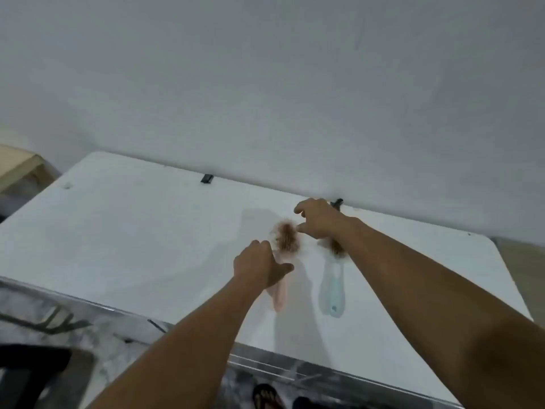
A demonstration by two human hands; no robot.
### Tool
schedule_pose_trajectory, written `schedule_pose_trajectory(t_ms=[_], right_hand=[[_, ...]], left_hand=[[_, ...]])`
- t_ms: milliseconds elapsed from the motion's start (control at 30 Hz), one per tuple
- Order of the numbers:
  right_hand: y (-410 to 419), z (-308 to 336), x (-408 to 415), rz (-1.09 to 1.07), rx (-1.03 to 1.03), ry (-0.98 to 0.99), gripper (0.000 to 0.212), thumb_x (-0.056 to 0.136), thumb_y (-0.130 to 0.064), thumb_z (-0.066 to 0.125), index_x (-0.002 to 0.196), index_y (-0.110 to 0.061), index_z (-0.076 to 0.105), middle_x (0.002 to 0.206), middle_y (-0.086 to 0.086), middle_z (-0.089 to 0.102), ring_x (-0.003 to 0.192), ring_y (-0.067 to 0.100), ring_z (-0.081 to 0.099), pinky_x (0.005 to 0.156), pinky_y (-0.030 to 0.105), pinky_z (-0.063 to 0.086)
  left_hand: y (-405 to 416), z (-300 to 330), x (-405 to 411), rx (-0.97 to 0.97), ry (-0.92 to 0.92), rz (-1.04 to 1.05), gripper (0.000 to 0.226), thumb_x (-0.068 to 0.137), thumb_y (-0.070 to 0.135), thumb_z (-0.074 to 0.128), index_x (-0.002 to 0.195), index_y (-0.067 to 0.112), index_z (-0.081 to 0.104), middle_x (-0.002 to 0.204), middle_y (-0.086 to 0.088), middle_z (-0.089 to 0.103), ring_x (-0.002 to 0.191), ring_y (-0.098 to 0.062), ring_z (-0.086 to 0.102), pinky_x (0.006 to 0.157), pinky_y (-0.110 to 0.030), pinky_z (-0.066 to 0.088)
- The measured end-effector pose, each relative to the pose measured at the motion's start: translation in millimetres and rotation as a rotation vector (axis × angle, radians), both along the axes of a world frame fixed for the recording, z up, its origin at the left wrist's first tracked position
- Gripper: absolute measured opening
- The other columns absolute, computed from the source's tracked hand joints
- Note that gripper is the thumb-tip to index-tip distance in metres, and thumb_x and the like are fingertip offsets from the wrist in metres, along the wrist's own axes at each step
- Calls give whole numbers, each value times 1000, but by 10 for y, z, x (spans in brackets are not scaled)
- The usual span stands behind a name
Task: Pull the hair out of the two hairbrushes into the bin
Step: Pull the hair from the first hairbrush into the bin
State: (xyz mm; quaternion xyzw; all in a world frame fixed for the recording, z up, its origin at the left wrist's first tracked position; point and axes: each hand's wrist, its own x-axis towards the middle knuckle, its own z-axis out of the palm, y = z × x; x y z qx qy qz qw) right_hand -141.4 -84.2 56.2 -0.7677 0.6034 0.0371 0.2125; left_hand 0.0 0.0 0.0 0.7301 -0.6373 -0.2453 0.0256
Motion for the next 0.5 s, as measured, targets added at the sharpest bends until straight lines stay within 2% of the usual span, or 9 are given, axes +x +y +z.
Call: schedule_pose_trajectory(t_ms=[100,167,233,300,400,467,500], right_hand=[[-100,-140,40,-31,80,-32,55,87,-18,58,140,-18,42,143,7,45,86,27,67,79,34,56],[-159,-224,78,-29,130,-59,62,87,-15,58,144,-21,36,147,7,41,85,27,67,73,36,60],[-223,-291,103,3,165,-62,70,86,-12,58,149,-24,27,149,8,38,89,25,64,67,32,59],[-255,-328,111,39,200,-61,73,86,-12,58,149,-26,25,148,9,40,84,22,63,62,29,57],[-369,-374,121,34,255,-78,68,84,-13,63,146,-19,34,136,12,50,67,13,64,51,22,51],[-452,-367,169,24,313,-113,68,81,-13,68,143,-14,38,121,14,59,67,13,66,55,26,55],[-488,-348,202,22,331,-135,69,80,-13,71,141,-12,40,112,14,62,68,15,68,57,28,57]], left_hand=[[-10,-104,-76,16,32,51,63,72,61,64,114,14,57,112,-3,58,102,-24,61,74,-33,42],[-13,-146,-117,4,48,80,50,74,50,67,106,13,58,107,-3,59,93,-24,61,71,-32,41],[-41,-174,-145,-35,67,106,22,77,28,64,89,12,54,98,-5,59,80,-24,56,66,-31,41],[-66,-182,-157,-48,68,139,12,75,15,60,77,11,48,87,-5,55,74,-25,52,61,-31,39],[-109,-188,-114,6,159,216,17,72,17,64,74,11,48,76,-3,53,71,-24,52,53,-27,33],[-113,-171,-15,52,288,308,19,68,15,65,68,10,47,65,-2,50,62,-21,51,46,-26,32],[-114,-156,45,66,404,367,16,66,11,64,64,8,48,61,-5,52,56,-21,50,43,-26,36]])
